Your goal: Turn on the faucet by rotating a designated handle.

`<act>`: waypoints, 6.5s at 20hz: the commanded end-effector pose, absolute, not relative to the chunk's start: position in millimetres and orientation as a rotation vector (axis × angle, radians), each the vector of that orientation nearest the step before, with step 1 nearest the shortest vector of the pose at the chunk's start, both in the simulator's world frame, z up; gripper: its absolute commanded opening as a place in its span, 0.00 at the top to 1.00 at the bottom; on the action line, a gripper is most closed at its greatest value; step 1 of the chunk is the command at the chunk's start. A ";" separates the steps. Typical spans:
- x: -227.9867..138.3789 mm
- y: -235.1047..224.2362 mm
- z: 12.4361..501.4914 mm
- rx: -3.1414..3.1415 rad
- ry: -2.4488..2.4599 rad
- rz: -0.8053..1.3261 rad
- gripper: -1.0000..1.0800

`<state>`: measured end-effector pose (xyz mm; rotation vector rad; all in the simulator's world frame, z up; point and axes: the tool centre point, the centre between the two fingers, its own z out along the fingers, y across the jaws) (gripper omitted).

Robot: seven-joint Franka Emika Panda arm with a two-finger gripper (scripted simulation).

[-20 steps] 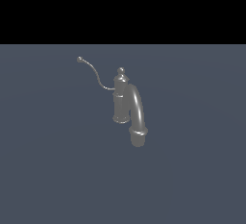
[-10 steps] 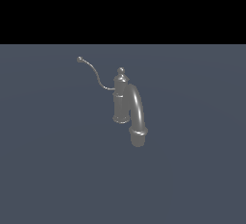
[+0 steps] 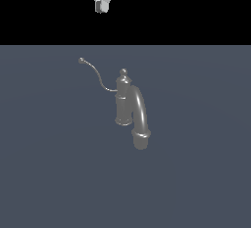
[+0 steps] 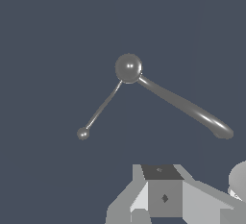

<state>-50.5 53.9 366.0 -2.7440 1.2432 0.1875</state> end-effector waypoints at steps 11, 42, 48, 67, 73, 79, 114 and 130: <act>5.1 91.5 302.7 -2.576 1.685 0.150 1.00; 35.3 127.9 241.9 -2.369 2.063 0.001 1.00; 20.3 125.4 241.8 -2.369 2.063 0.001 1.00; -27.5 117.5 241.8 -2.369 2.064 0.001 1.00; -42.5 115.1 241.8 -2.369 2.064 0.001 1.00; -44.6 100.6 243.5 -2.354 2.074 -0.013 1.00; -96.1 1.9 243.0 -2.372 2.055 -0.004 1.00; -84.3 -46.2 243.6 -2.394 2.026 -0.002 1.00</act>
